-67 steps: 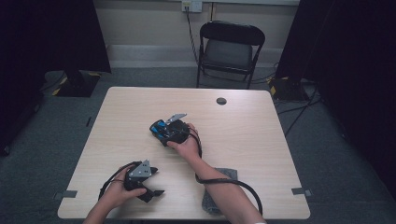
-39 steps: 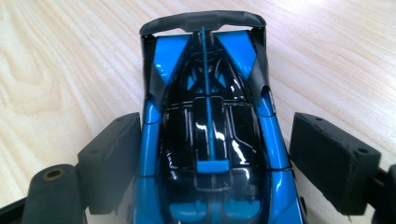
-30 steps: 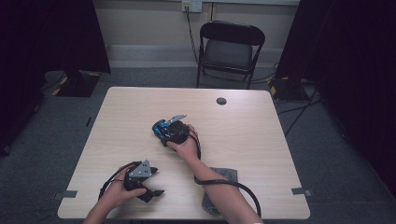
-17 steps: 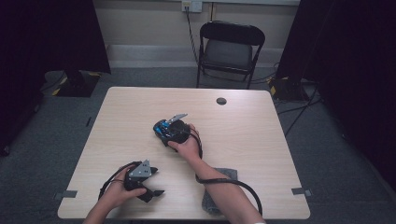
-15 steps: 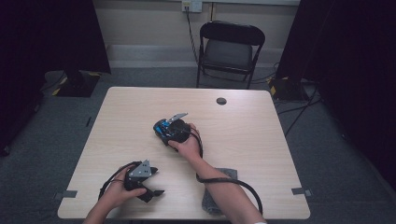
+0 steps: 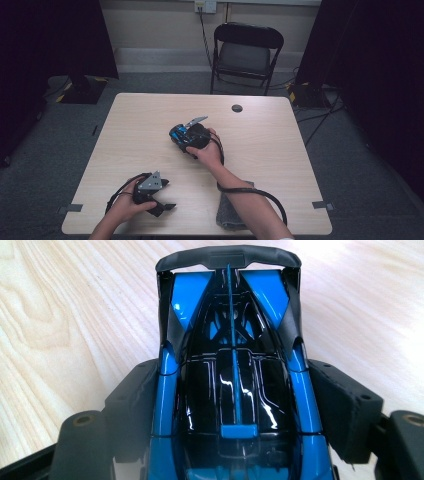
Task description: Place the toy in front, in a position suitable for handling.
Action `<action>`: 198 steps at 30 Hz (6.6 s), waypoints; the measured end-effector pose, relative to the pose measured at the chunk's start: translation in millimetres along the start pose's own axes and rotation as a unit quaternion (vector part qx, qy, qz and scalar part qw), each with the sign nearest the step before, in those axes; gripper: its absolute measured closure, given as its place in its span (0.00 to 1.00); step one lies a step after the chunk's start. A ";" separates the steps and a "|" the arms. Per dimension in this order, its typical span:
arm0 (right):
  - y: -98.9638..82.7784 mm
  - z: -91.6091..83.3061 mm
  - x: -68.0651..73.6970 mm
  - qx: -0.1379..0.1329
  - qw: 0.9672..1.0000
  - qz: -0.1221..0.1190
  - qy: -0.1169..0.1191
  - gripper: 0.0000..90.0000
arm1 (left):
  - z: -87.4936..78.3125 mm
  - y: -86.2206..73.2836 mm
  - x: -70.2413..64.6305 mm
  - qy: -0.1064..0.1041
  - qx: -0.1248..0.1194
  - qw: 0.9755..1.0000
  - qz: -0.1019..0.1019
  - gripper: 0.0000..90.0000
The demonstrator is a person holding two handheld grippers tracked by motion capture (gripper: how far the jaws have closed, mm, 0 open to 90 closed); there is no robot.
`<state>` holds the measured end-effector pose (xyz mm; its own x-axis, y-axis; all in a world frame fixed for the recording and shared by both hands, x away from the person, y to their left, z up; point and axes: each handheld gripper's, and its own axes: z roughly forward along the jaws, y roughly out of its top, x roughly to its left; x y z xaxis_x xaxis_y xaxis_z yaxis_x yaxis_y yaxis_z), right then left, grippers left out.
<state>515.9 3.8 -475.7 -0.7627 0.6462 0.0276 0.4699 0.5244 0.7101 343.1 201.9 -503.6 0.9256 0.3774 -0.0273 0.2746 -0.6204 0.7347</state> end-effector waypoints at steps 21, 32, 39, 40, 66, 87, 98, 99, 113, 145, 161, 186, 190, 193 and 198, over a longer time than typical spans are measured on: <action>-50.3 -51.3 -52.0 0.013 1.000 -0.017 0.011 0.29 | 0.5 0.0 0.3 0.001 -0.002 1.000 0.000 0.14; -76.4 -53.0 -70.7 0.018 1.000 -0.007 0.016 0.29 | 0.9 0.2 0.9 0.004 -0.003 1.000 -0.002 0.14; -78.7 -55.9 -71.7 0.007 1.000 -0.020 0.021 0.30 | 0.8 0.2 0.8 0.005 -0.003 1.000 -0.003 0.14; -79.1 -56.1 -71.6 0.006 1.000 -0.018 0.021 0.30 | 0.8 0.2 0.8 0.005 -0.003 1.000 -0.003 0.14; -110.7 -92.0 -75.8 -0.014 1.000 -0.014 0.010 0.16 | 0.9 0.2 1.0 0.010 -0.003 1.000 -0.006 0.13; -140.5 -107.3 -78.5 -0.006 1.000 -0.018 0.006 0.15 | 0.7 0.3 1.4 0.014 -0.001 1.000 -0.007 0.13; -142.2 -107.5 -78.2 -0.010 1.000 -0.016 0.005 0.15 | 0.7 0.3 1.4 0.014 -0.001 1.000 -0.008 0.13; -141.4 -107.9 -77.8 -0.009 1.000 -0.016 0.006 0.15 | 0.7 0.3 1.4 0.014 -0.001 1.000 -0.008 0.13; -153.6 -122.7 -77.4 0.001 1.000 -0.017 0.004 0.15 | 0.7 0.3 1.3 0.015 -0.001 1.000 -0.007 0.13; -161.0 -125.6 -75.3 -0.024 1.000 -0.018 0.002 0.26 | 64.3 119.9 -81.5 -0.071 -0.018 0.997 0.005 0.38; -161.2 -125.8 -74.7 -0.024 1.000 -0.015 0.000 0.26 | 96.7 118.6 -90.1 -0.094 0.021 0.995 0.008 0.46; -161.2 -125.8 -74.7 -0.024 1.000 -0.016 0.000 0.26 | 34.7 72.1 -34.9 0.039 0.057 0.996 -0.063 0.35; -161.2 -125.8 -74.7 -0.024 1.000 -0.016 0.000 0.26 | 32.1 72.6 -42.7 0.023 0.038 0.996 -0.073 0.32; -161.2 -125.7 -74.7 -0.024 1.000 -0.015 0.000 0.26 | 32.3 74.3 -47.1 0.003 0.023 0.997 -0.069 0.39; -161.2 -125.7 -74.7 -0.024 1.000 -0.015 0.000 0.26 | 32.1 69.8 -46.1 0.006 0.036 0.997 -0.062 0.46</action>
<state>441.2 -198.7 -503.7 -0.7767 0.6299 0.0052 0.4241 0.5167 0.7437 328.0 119.0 -472.8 0.8805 0.4622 -0.1057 0.4049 -0.6169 0.6749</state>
